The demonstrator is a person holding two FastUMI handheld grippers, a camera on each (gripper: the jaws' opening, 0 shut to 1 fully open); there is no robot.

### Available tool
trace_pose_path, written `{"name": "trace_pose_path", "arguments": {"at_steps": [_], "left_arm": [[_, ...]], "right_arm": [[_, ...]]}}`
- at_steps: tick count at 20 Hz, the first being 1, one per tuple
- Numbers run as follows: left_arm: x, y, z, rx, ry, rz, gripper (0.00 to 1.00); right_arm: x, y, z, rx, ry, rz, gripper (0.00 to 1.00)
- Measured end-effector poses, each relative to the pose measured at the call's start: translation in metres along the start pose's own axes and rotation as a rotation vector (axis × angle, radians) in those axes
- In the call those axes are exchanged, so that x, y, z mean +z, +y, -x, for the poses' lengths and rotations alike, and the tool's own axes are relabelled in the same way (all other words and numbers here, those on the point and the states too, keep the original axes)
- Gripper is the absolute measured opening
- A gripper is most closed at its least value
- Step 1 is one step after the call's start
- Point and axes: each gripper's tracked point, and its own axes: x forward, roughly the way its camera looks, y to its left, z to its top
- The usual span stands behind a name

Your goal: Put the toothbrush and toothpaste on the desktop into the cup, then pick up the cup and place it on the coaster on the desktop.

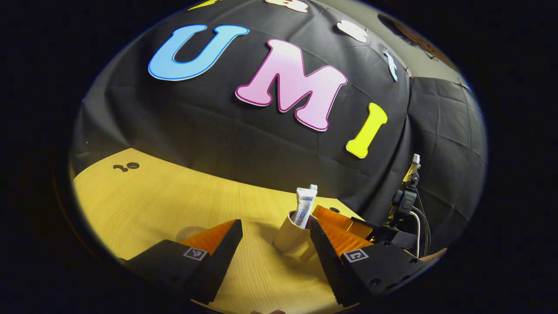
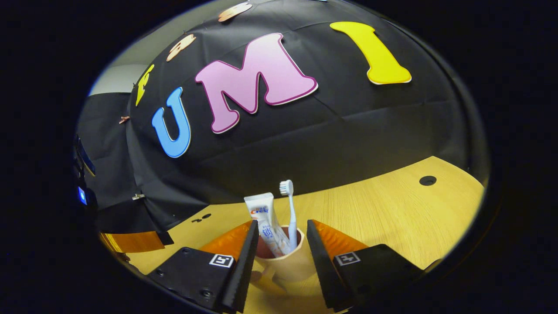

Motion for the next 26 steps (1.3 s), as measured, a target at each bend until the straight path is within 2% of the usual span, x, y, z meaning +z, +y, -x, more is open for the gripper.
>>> {"name": "trace_pose_path", "arguments": {"at_steps": [1, 3, 4, 8, 11, 14, 16, 21, 22, 23, 24, 26], "left_arm": [[-0.002, 0.001, 0.005, 0.018, 0.011, -0.003, 0.97], [-0.006, 0.004, 0.021, 0.046, 0.041, 0.000, 0.97], [-0.007, 0.006, 0.029, 0.068, 0.054, 0.001, 0.97], [-0.013, 0.014, 0.059, 0.126, 0.123, -0.029, 0.97], [-0.017, 0.016, 0.078, 0.129, 0.194, -0.021, 0.97], [-0.016, 0.027, 0.094, 0.159, 0.220, -0.121, 0.97], [-0.014, 0.032, 0.099, 0.186, 0.226, -0.169, 0.97], [-0.018, 0.035, 0.123, 0.202, 0.252, -0.176, 0.97], [-0.020, 0.036, 0.129, 0.203, 0.257, -0.173, 0.98], [-0.022, 0.038, 0.135, 0.204, 0.264, -0.172, 0.92], [-0.025, 0.041, 0.141, 0.210, 0.273, -0.175, 0.98], [-0.030, 0.049, 0.153, 0.231, 0.289, -0.180, 0.98]], "right_arm": [[0.002, 0.001, 0.006, -0.010, 0.014, -0.003, 0.81], [0.012, 0.004, 0.018, -0.037, 0.042, -0.027, 0.95], [0.017, 0.006, 0.025, -0.050, 0.057, -0.032, 0.97], [0.039, 0.001, 0.046, -0.135, 0.105, 0.074, 0.98], [0.058, -0.001, 0.053, -0.189, 0.124, 0.109, 0.98], [0.067, -0.012, 0.057, -0.259, 0.162, 0.084, 0.98], [0.062, -0.017, 0.057, -0.303, 0.228, 0.042, 0.98], [0.035, -0.027, 0.060, -0.389, 0.430, -0.053, 0.98], [0.028, -0.025, 0.057, -0.395, 0.465, -0.074, 0.98], [0.021, -0.020, 0.054, -0.390, 0.507, -0.100, 0.98], [0.015, -0.014, 0.052, -0.380, 0.546, -0.119, 0.98], [0.006, 0.001, 0.045, -0.352, 0.615, -0.102, 0.98]]}}
